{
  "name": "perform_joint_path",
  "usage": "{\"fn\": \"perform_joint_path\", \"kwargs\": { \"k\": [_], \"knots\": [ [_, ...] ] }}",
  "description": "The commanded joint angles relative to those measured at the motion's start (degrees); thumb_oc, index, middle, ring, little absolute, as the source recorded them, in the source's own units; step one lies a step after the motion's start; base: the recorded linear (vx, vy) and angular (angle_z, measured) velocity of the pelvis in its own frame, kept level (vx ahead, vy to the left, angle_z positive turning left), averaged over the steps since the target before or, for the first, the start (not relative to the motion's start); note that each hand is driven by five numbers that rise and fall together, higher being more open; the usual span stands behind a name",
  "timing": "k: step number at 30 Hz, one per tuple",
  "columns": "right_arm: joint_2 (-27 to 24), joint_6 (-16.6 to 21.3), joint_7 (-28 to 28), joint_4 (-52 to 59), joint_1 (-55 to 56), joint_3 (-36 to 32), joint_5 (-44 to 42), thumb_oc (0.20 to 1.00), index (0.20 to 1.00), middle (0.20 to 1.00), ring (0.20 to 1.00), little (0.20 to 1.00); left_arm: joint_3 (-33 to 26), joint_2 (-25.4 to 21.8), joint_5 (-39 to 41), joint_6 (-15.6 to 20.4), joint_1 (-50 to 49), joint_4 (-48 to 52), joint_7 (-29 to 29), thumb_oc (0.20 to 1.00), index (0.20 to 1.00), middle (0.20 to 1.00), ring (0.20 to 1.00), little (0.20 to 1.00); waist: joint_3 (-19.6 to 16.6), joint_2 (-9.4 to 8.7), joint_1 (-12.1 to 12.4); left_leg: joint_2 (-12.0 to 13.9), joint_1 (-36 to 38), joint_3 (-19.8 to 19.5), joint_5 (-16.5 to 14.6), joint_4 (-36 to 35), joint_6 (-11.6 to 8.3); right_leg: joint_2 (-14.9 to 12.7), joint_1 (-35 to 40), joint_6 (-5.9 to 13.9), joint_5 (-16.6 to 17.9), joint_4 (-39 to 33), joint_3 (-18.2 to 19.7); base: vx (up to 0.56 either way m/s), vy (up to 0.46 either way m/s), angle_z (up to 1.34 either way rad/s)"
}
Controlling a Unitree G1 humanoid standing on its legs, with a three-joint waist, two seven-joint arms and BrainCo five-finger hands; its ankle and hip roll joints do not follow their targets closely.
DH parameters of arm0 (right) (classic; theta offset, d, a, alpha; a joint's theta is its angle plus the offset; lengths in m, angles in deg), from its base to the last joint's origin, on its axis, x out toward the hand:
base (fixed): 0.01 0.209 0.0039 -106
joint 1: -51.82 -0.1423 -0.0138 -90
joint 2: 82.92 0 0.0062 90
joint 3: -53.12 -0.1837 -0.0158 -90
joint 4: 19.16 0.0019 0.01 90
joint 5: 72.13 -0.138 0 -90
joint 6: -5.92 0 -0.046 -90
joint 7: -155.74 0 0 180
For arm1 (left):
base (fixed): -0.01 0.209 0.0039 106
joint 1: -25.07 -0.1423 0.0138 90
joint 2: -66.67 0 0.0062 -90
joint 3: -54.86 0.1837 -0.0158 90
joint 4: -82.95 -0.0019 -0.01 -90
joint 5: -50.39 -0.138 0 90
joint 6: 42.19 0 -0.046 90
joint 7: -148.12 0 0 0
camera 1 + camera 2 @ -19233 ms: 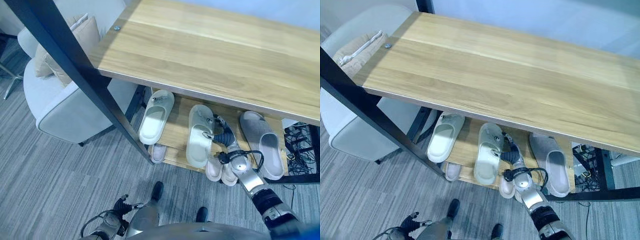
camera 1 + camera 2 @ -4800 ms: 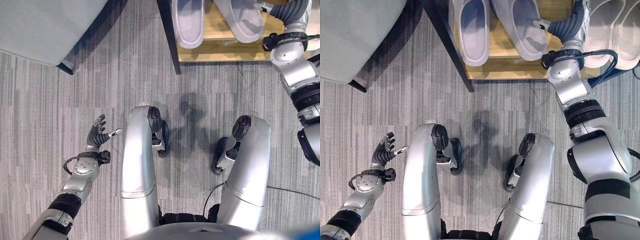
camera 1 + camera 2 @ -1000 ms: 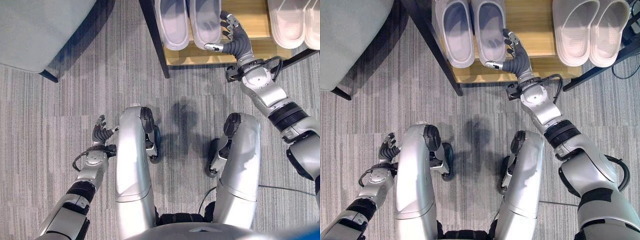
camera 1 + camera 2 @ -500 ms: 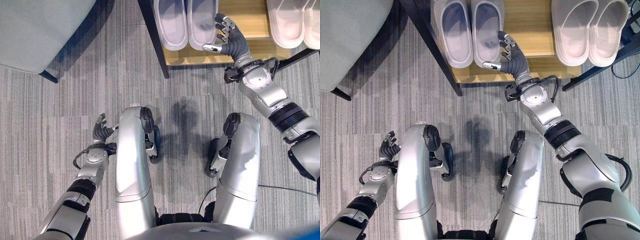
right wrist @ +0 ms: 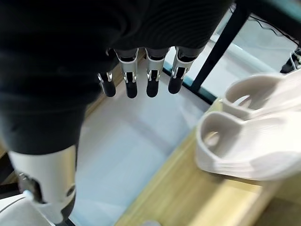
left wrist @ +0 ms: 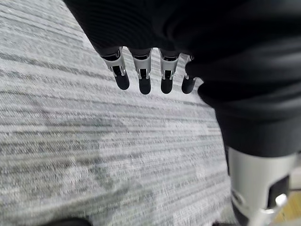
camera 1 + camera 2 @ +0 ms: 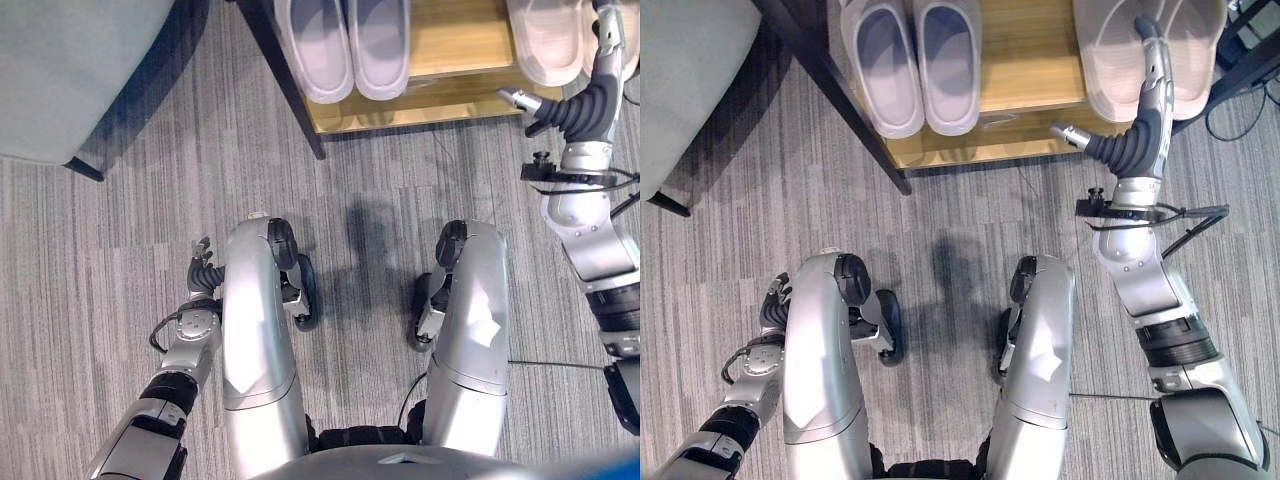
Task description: Arrange the slippers neatly on the shoe rack.
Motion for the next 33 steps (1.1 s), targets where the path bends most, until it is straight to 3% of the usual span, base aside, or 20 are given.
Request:
{"fn": "perform_joint_path", "kwargs": {
  "k": [1, 5, 6, 8, 9, 11, 12, 14, 15, 17, 18, 19, 23, 25, 28, 29, 32, 33],
  "knots": [
    [-3.0, 4.3, 0.9, 7.2, 1.0, -3.9, 7.3, 1.0, 1.0, 1.0, 1.0, 1.0, -2.6, -0.4, -1.6, 3.2, -3.5, 2.9, 1.6, 1.0, 1.0, 1.0, 1.0, 1.0, -1.4, -2.5, 1.9, -3.8, 3.3, -8.1, -5.1, -0.9, -1.15, -0.2, 1.6, -4.35, 5.1, 2.0, 8.3, 0.0, -0.016, -0.04],
    [-2.5, 5.1, -0.2, 13.1, 12.7, -10.5, 8.9, 1.0, 1.0, 1.0, 1.0, 1.0, -4.6, -0.3, -1.6, 3.4, -4.8, 5.8, 1.6, 1.0, 1.0, 1.0, 1.0, 1.0, -1.4, -3.13, 1.6, -3.9, 3.3, -8.1, -5.1, -0.5, -1.56, 0.0, 1.6, -3.54, 5.9, 2.5, 8.5, 0.0, -0.035, -0.08],
    [-1.5, 4.4, -0.1, 12.6, 19.9, -15.0, 10.9, 1.0, 1.0, 1.0, 1.0, 1.0, -5.4, 0.1, -3.9, 3.4, -5.8, 7.5, 1.3, 1.0, 1.0, 1.0, 1.0, 1.0, -1.4, -3.62, 1.0, -3.8, 3.3, -7.8, -5.0, -0.7, -1.9, 0.4, 1.6, -2.91, 6.8, 2.3, 8.9, -0.02, -0.053, -0.05],
    [-0.7, 3.2, 0.6, 9.1, 24.1, -17.7, 12.5, 1.0, 1.0, 1.0, 1.0, 1.0, -5.9, 0.1, -5.0, 3.6, -6.9, 8.8, 0.9, 1.0, 1.0, 1.0, 1.0, 1.0, -1.4, -3.46, 1.1, -3.7, 3.3, -7.8, -4.5, -1.5, -2.18, 0.4, 1.6, -2.64, 7.6, 1.5, 8.9, -0.03, -0.058, -0.04],
    [0.1, 0.8, 2.0, 0.0, 27.2, -18.2, 13.5, 1.0, 1.0, 1.0, 1.0, 1.0, -6.2, -0.1, -5.5, 3.7, -7.4, 9.5, 0.1, 1.0, 1.0, 1.0, 1.0, 1.0, -4.0, -3.11, 0.9, -3.5, 3.3, -7.7, -3.6, -4.9, -2.43, 0.0, 2.0, -2.18, 8.8, -2.1, 7.7, -0.03, -0.025, -0.01],
    [-0.8, -0.8, 2.9, -6.9, 28.6, -17.6, 15.0, 1.0, 1.0, 1.0, 1.0, 1.0, -6.6, -0.4, -5.4, 4.0, -7.6, 9.2, -0.5, 1.0, 1.0, 1.0, 1.0, 1.0, -7.0, -2.5, 0.7, -2.9, 3.3, -7.6, -2.1, -9.3, -2.58, -0.9, 2.8, -1.8, 9.9, -7.4, 5.9, -0.03, 0.018, 0.03],
    [-0.8, -1.8, 2.8, -14.1, 28.9, -15.7, 15.9, 1.0, 1.0, 1.0, 1.0, 1.0, -6.9, -0.6, -5.3, 3.8, -6.9, 8.1, -1.5, 1.0, 1.0, 1.0, 1.0, 1.0, -10.7, -1.69, 0.5, -2.2, 3.3, -7.5, 0.1, -14.3, -2.63, -2.0, 3.6, -1.44, 10.7, -13.4, 3.7, -0.02, 0.039, 0.02],
    [-0.8, -1.6, 3.0, -14.6, 28.5, -15.3, 15.9, 1.0, 1.0, 1.0, 1.0, 1.0, -7.0, -0.7, -5.3, 3.8, -7.0, 8.0, -1.6, 1.0, 1.0, 1.0, 1.0, 1.0, -11.1, -1.48, 0.3, -2.3, 3.3, -7.7, 0.5, -15.0, -2.59, -2.2, 3.8, -1.59, 11.0, -14.1, 3.3, -0.06, 0.052, -0.02],
    [1.8, -2.1, 1.8, -29.2, 26.2, -8.8, 15.2, 1.0, 1.0, 1.0, 1.0, 1.0, -6.1, -0.3, -6.0, 3.4, -6.4, 5.3, -2.6, 1.0, 1.0, 1.0, 1.0, 1.0, -17.4, 0.22, 0.2, -1.0, 3.3, -8.2, 6.4, -25.3, -2.93, -4.0, 5.3, -0.48, 13.3, -25.9, -2.7, -0.12, 0.075, -0.15],
    [3.9, -2.2, 1.1, -35.4, 25.2, -5.8, 14.0, 1.0, 1.0, 1.0, 1.0, 1.0, -5.8, 0.5, -6.5, 3.0, -6.6, 3.2, -2.6, 1.0, 1.0, 1.0, 1.0, 1.0, -19.3, 1.07, 0.1, -0.4, 5.3, -8.8, 8.9, -31.0, -3.11, -4.8, 8.4, -0.2, 14.3, -32.2, -5.9, -0.13, 0.044, -0.03],
    [5.7, -2.3, 0.0, -40.7, 25.0, -3.7, 13.0, 1.0, 1.0, 1.0, 1.0, 1.0, -5.4, 1.8, -6.3, 2.6, -6.9, 0.4, -2.4, 1.0, 1.0, 1.0, 1.0, 1.0, -19.8, 0.97, 0.3, 0.7, 10.2, -8.1, 11.1, -36.9, -3.45, -5.5, 12.9, 0.24, 15.1, -38.0, -8.1, -0.1, -0.011, 0.38],
    [5.7, -2.2, 0.1, -40.9, 24.8, -3.6, 13.0, 1.0, 1.0, 1.0, 1.0, 1.0, -5.5, 1.8, -6.3, 2.6, -6.8, 0.3, -2.4, 1.0, 1.0, 1.0, 1.0, 1.0, -19.3, 1.06, 0.3, 0.7, 11.0, -8.2, 11.3, -37.5, -3.46, -5.5, 13.8, 0.15, 15.3, -38.6, -8.4, -0.13, -0.042, 0.26],
    [13.6, -3.4, -4.8, -62.2, 23.6, 3.5, 9.1, 1.0, 1.0, 1.0, 1.0, 1.0, -3.2, 6.5, -10.1, -0.2, -6.0, -14.3, -2.7, 1.0, 1.0, 1.0, 1.0, 1.0, -19.1, 0.27, 0.6, 1.0, 35.7, -4.6, 18.9, -62.4, -4.67, -5.3, 38.9, 2.38, 20.6, -64.1, -14.9, -0.05, -0.057, 0.04],
    [16.8, -4.0, -7.0, -69.6, 24.3, 1.6, 4.7, 1.0, 1.0, 1.0, 1.0, 1.0, -3.5, 8.8, -11.9, -2.0, -7.5, -20.8, -3.7, 1.0, 1.0, 1.0, 1.0, 1.0, -20.0, 0.23, 0.8, 0.2, 48.3, -3.9, 24.0, -74.2, -4.95, -3.7, 51.7, 3.77, 24.0, -75.2, -17.9, 0.15, -0.045, 0.08],
    [19.2, -4.8, -8.9, -74.6, 25.8, -1.1, 0.9, 1.0, 1.0, 1.0, 1.0, 1.0, -4.5, 10.9, -13.6, -3.6, -8.8, -26.2, -5.3, 1.0, 1.0, 1.0, 1.0, 1.0, -20.9, 0.7, 0.8, -1.0, 61.4, -2.8, 28.6, -86.8, -5.6, -1.8, 64.3, 5.13, 27.9, -85.9, -20.6, 0.22, -0.039, 0.02],
    [20.4, -5.3, -10.2, -77.3, 26.4, -2.7, -1.2, 1.0, 1.0, 1.0, 1.0, 1.0, -5.2, 12.2, -14.6, -4.7, -9.8, -28.8, -6.3, 1.0, 1.0, 1.0, 1.0, 1.0, -22.5, 1.28, 0.9, -1.3, 68.3, -2.2, 33.5, -94.9, -6.04, -0.2, 71.0, 5.8, 31.7, -94.0, -22.2, 0.22, -0.056, 0.05],
    [22.4, -6.1, -13.6, -79.4, 27.6, -5.6, -5.9, 1.0, 1.0, 1.0, 1.0, 1.0, -5.9, 13.5, -17.0, -6.5, -10.9, -32.5, -7.9, 1.0, 1.0, 1.0, 1.0, 1.0, -26.4, 2.41, 0.7, -0.7, 83.5, -0.1, 40.7, -112.5, -7.63, 2.6, 83.0, 8.17, 38.5, -108.4, -23.3, 0.27, -0.093, -0.04],
    [22.7, -6.2, -14.6, -79.6, 27.8, -5.5, -6.2, 1.0, 1.0, 1.0, 1.0, 1.0, -5.8, 13.8, -17.6, -6.7, -10.8, -33.0, -8.2, 1.0, 1.0, 1.0, 1.0, 1.0, -27.6, 2.47, 0.6, -0.6, 85.6, 0.3, 41.0, -115.3, -7.45, 3.1, 85.0, 8.62, 39.4, -111.6, -23.6, 0.19, -0.074, -0.16]
  ]
}}
